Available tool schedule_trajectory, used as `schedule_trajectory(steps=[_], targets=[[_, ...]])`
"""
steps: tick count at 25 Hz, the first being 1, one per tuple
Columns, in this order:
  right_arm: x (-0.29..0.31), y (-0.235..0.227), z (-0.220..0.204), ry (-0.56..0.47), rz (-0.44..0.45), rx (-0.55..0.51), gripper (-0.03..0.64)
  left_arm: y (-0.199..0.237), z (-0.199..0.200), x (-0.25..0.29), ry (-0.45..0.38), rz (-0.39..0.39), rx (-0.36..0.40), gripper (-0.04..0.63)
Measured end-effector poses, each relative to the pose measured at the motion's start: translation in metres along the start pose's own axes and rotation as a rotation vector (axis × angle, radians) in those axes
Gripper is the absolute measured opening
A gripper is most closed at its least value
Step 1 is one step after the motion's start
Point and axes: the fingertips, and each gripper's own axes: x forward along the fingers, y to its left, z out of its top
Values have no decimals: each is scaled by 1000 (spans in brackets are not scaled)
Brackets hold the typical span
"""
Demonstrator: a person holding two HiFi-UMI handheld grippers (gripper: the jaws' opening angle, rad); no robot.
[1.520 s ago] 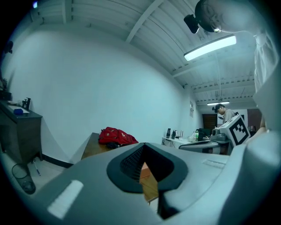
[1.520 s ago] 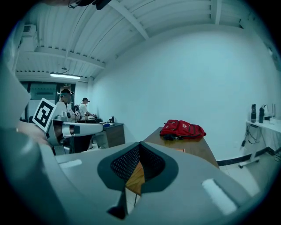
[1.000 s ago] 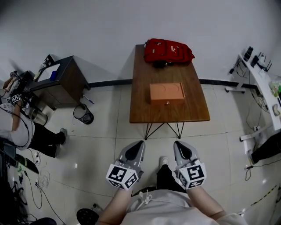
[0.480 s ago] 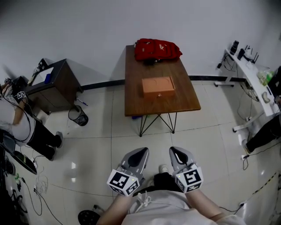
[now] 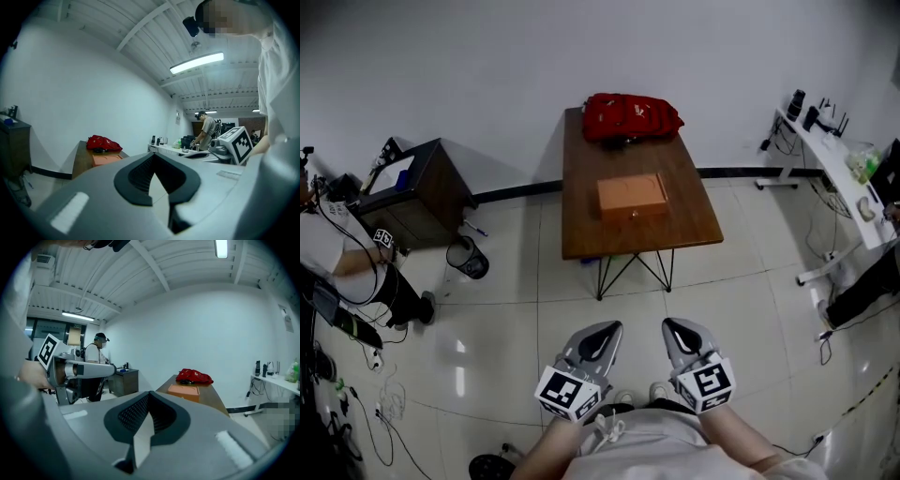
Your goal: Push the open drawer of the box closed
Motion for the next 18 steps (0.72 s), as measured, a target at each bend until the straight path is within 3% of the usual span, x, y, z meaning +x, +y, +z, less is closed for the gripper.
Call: schedule_trajectory(steps=[6, 18], targets=[[-1, -13, 5, -19, 45, -44, 6, -5, -5, 17, 14, 24, -9, 6], [1, -32, 12, -33, 72, -32, 6, -3, -2, 37, -6, 52, -36, 6]])
